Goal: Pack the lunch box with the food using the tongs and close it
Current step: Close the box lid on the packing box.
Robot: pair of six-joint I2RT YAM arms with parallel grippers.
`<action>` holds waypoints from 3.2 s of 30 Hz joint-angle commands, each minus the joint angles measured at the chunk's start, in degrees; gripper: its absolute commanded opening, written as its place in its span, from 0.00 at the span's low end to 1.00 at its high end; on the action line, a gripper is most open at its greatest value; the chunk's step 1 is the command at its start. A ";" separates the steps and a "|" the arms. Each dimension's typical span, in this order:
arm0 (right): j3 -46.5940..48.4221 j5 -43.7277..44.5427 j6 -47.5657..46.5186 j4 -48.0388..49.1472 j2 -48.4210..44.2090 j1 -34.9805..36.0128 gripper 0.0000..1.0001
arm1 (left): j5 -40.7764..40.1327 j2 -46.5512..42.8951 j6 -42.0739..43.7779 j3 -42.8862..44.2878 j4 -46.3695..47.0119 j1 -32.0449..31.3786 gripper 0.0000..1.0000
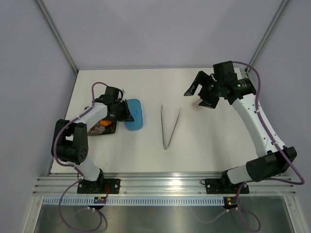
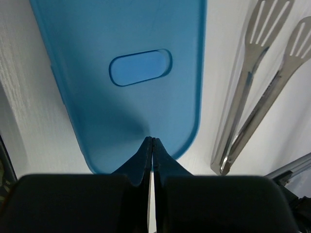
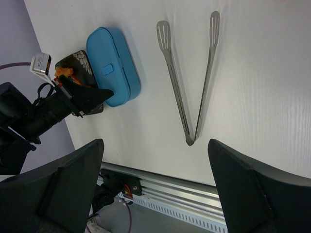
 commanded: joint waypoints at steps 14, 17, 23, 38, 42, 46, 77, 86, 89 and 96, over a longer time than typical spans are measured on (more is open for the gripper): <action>2.39 -1.17 -1.29 0.32 1.04 0.04 0.96 | -9.22 4.11 4.67 5.15 -2.73 -1.41 0.00; 2.39 -1.17 -1.47 0.15 1.04 0.04 0.96 | -9.13 5.34 4.84 5.23 -2.64 -1.50 0.00; 2.30 -0.56 -1.82 -0.29 0.86 0.13 0.97 | -9.04 5.96 5.55 5.76 -4.21 -1.59 0.00; 2.48 -0.38 -2.43 -0.73 1.30 0.13 0.98 | -15.81 0.84 9.50 19.38 -11.95 -4.23 0.64; 2.39 -0.03 -2.52 -0.99 0.78 0.13 0.98 | -16.33 3.13 9.85 20.44 -11.52 -4.93 0.68; 2.13 0.23 -2.52 -1.35 0.34 0.04 0.98 | -17.30 5.07 10.38 21.75 -11.69 -5.72 0.68; 1.16 0.06 -1.29 -1.52 -1.07 0.04 0.98 | -25.12 4.11 10.30 22.73 -14.59 -11.17 0.67; 0.19 -0.12 -1.12 -1.26 -1.33 0.04 0.98 | -22.14 8.32 7.22 13.77 -9.33 -11.26 0.71; -0.07 -0.12 -1.12 -1.35 -1.68 0.04 0.98 | -21.70 10.43 6.87 11.21 -8.18 -11.17 0.70; 0.10 0.41 -1.20 -1.70 -2.12 0.04 0.98 | -25.81 8.16 8.09 15.33 -12.21 -11.35 0.67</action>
